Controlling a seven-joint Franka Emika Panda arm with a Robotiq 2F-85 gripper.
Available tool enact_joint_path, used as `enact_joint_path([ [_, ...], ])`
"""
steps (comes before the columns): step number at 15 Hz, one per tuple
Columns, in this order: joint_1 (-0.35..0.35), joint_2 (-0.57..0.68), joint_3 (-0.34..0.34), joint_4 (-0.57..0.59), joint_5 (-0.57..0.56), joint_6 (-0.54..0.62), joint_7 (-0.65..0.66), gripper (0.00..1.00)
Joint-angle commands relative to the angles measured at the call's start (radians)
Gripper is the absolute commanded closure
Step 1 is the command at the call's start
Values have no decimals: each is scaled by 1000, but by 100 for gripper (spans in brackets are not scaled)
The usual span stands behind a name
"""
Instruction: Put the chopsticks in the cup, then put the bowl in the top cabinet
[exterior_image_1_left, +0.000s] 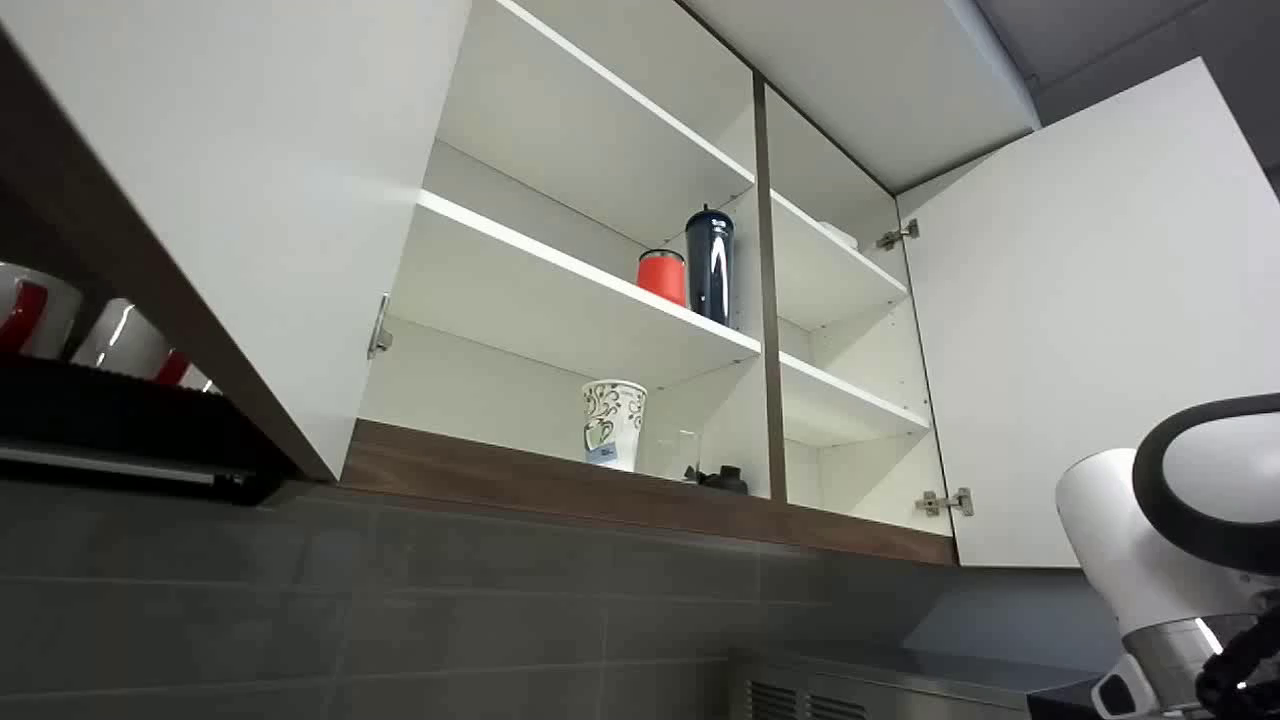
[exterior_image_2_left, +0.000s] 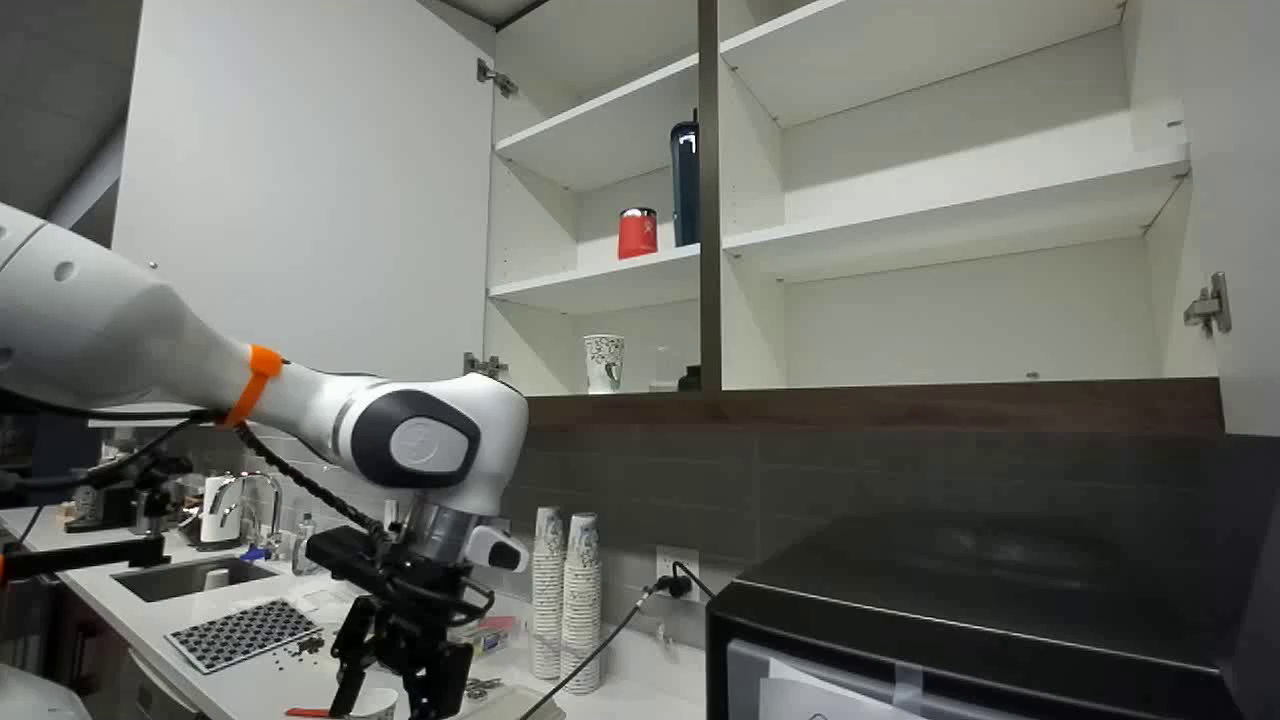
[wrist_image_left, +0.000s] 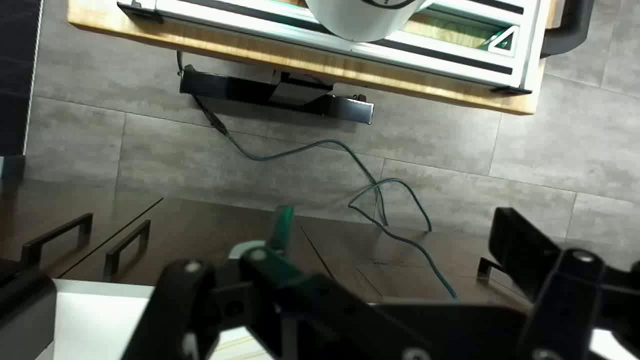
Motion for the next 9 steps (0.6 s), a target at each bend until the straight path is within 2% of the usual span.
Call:
enact_joint_path([
  [1,-3,1,3,2,2,-3,-2,0],
  [8,-3,1,3,2,2,-3,-2,0],
  [9,-3,39,-11,12,31,15,10,0],
])
